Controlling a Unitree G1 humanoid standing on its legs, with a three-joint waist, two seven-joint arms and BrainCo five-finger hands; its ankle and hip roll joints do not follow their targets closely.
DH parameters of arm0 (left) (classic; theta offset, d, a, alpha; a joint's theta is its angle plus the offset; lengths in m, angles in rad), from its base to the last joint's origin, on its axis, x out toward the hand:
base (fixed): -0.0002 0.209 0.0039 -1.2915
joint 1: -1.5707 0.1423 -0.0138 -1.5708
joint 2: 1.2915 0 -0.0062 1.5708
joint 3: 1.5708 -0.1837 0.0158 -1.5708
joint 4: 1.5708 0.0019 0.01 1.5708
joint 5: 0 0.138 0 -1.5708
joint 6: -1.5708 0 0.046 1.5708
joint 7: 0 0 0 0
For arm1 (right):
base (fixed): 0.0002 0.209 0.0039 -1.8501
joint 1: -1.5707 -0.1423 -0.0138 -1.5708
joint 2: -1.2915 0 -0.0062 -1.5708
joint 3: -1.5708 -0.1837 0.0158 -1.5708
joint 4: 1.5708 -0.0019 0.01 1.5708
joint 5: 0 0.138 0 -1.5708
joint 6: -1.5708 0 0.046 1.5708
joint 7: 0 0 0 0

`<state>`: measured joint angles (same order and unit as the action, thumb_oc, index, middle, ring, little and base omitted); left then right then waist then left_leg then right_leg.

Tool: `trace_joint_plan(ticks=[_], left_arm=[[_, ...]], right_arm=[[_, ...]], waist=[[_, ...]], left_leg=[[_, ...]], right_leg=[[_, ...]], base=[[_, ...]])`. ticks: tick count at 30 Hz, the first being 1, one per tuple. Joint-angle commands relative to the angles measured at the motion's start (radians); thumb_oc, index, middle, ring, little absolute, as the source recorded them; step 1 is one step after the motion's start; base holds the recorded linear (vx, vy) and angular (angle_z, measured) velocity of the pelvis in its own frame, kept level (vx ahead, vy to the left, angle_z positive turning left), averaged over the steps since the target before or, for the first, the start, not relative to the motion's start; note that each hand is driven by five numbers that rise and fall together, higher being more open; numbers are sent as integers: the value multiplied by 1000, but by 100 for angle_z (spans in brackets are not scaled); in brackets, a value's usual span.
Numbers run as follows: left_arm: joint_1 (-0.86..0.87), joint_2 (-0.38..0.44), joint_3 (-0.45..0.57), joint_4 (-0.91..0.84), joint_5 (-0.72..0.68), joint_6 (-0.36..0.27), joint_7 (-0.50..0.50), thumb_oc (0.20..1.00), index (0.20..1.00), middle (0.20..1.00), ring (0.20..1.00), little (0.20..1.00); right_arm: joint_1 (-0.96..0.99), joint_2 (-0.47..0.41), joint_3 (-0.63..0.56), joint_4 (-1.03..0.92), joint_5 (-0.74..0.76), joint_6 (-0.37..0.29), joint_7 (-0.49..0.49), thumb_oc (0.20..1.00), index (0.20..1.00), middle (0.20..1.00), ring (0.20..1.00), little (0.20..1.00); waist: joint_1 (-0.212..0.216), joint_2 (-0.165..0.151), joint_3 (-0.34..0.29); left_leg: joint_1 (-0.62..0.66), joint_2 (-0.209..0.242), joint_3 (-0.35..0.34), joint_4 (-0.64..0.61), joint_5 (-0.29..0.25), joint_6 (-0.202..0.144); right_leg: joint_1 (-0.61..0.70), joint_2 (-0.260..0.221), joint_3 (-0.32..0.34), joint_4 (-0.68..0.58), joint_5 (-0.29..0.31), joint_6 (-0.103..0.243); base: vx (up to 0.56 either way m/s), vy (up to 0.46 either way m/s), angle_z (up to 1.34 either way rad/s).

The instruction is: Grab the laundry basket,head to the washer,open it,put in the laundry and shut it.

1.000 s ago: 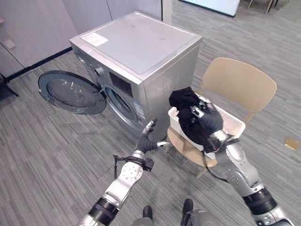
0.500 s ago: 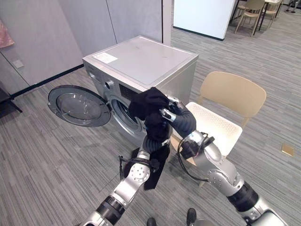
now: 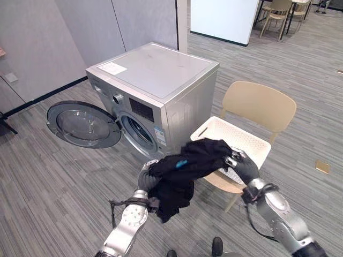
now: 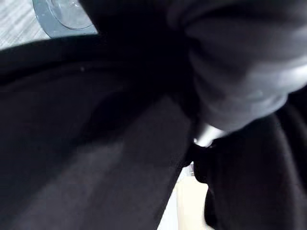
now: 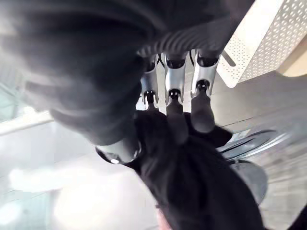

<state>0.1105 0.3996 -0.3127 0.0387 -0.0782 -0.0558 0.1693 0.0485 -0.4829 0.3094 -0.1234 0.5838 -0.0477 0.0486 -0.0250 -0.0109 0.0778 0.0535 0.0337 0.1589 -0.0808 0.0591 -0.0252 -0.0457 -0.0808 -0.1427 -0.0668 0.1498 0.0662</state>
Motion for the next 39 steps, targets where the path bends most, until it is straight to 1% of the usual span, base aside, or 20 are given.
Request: trace_joint_plan(ticks=[1,4,6,13,16,17,18,19,20,22,24,26,28,32,33,34,35,36,37,39], left_arm=[[-2,58,109,-5,-41,-64,-36,200,200,200,200,200],[101,56,187,82,-32,-64,-71,200,200,200,200,200],[131,45,221,141,-46,-57,-83,200,200,200,200,200],[133,20,307,341,-62,-18,-53,200,200,200,200,200],[104,28,326,385,-73,-7,-43,200,200,200,200,200],[96,23,332,400,-92,-4,-40,200,200,200,200,200],[75,15,343,416,-106,1,-39,200,200,200,200,200],[69,10,344,420,-110,3,-38,200,200,200,200,200],[68,10,344,420,-110,3,-37,200,200,200,200,200],[51,2,349,434,-127,2,-32,200,200,200,200,200],[26,-7,344,444,-142,6,-30,200,200,200,200,200],[10,-22,332,454,-147,0,-22,200,200,200,200,200],[8,-32,326,460,-154,-1,-20,200,200,200,200,200],[15,-24,332,444,-165,3,-14,200,200,200,200,200],[-7,3,312,439,-163,-5,-15,200,200,200,200,200],[-9,3,312,440,-163,-5,-15,200,200,200,200,200],[-13,9,309,436,-161,-9,-17,200,200,200,200,200],[-13,10,309,437,-158,-9,-21,200,200,200,200,200],[-13,10,309,437,-158,-9,-21,200,200,200,200,200],[-23,11,294,429,-144,-5,-27,200,200,200,200,200]], right_arm=[[28,-36,-126,-32,-273,-60,10,1000,1000,1000,1000,1000],[147,-79,-229,-20,-585,-78,-31,1000,1000,1000,1000,1000],[175,-70,-234,47,-659,-71,-36,1000,1000,1000,1000,1000],[144,-49,-198,319,-761,-40,-63,1000,1000,1000,1000,1000],[128,-39,-213,389,-745,-28,-81,1000,1000,1000,1000,1000],[126,-36,-221,405,-738,-24,-87,1000,1000,1000,1000,1000],[109,-33,-226,441,-740,-16,-96,1000,1000,1000,1000,1000],[102,-26,-227,449,-738,-11,-99,1000,1000,1000,1000,1000],[100,-26,-226,450,-738,-11,-99,1000,1000,1000,1000,1000],[92,-11,-223,477,-734,-7,-107,1000,1000,1000,1000,1000],[86,0,-221,495,-736,3,-109,1000,1000,1000,1000,1000],[77,13,-210,513,-741,4,-109,1000,1000,1000,1000,1000],[55,26,-181,533,-757,10,-103,1000,1000,1000,1000,1000],[2,47,-113,534,-787,15,-88,1000,1000,1000,1000,1000],[-20,52,-111,523,-764,13,-92,1000,1000,1000,1000,1000],[-22,52,-111,523,-764,13,-92,1000,1000,1000,1000,1000],[-28,55,-108,522,-758,13,-89,1000,1000,1000,1000,1000],[-31,55,-102,519,-757,13,-87,1000,1000,1000,1000,1000],[-31,55,-102,519,-757,13,-87,1000,1000,1000,1000,1000],[-29,60,-97,506,-742,9,-88,1000,1000,1000,1000,1000]], waist=[[3,-16,-1],[6,-4,2],[11,0,7],[44,-8,76],[55,-13,108],[60,-14,119],[51,-13,119],[49,-14,116],[48,-14,116],[36,-16,117],[25,-14,117],[20,-9,117],[26,-12,115],[60,-30,122],[17,-37,144],[19,-37,142],[12,-37,147],[10,-33,148],[10,-33,148],[-26,-22,160]], left_leg=[[-9,-23,-39,-6,-13,-30],[2,-23,-48,-6,-15,-28],[8,-21,-53,-6,-12,-27],[-57,-20,-87,87,-15,-28],[-144,-24,-96,156,-11,-40],[-170,-23,-82,171,-5,-44],[-200,1,10,183,0,-47],[-198,13,54,176,-2,-43],[-199,12,53,176,-2,-43],[-190,44,163,176,-5,-40],[-176,61,229,161,-5,-40],[-171,52,222,148,-6,-35],[-170,38,208,151,-19,-26],[-150,7,173,156,-63,14],[-138,-22,90,158,-77,28],[-143,-21,93,158,-74,29],[-138,-30,70,163,-83,33],[-125,-36,54,162,-94,38],[-125,-36,54,162,-94,38],[-45,-68,-16,131,-129,59]], right_leg=[[73,11,-11,7,-81,57],[86,15,-16,8,-91,57],[90,17,-16,10,-95,55],[71,11,-34,36,-104,38],[33,-8,-85,58,-106,29],[22,-20,-109,62,-104,28],[4,-49,-185,59,-98,31],[4,-58,-207,54,-94,34],[4,-58,-208,53,-93,34],[19,-77,-268,47,-94,38],[32,-98,-323,47,-96,39],[56,-118,-366,53,-105,44],[72,-133,-371,68,-116,47],[64,-169,-322,193,-147,50],[-13,-88,-101,261,-157,44],[-20,-88,-98,263,-154,43],[-48,-63,-27,286,-157,44],[-68,-53,9,305,-157,39],[-68,-53,9,305,-157,39],[-204,8,46,345,-112,30]], base=[[-2,-20,4],[13,-11,4],[11,-10,-2],[-82,-23,4],[-188,-34,46],[-280,-9,92],[-211,5,104],[-126,8,140],[-6,-4,134],[-12,11,122],[-8,66,101],[114,143,170],[139,154,99],[142,137,21],[127,68,1],[132,103,41],[101,104,91],[111,105,137],[234,108,103],[430,118,23]])
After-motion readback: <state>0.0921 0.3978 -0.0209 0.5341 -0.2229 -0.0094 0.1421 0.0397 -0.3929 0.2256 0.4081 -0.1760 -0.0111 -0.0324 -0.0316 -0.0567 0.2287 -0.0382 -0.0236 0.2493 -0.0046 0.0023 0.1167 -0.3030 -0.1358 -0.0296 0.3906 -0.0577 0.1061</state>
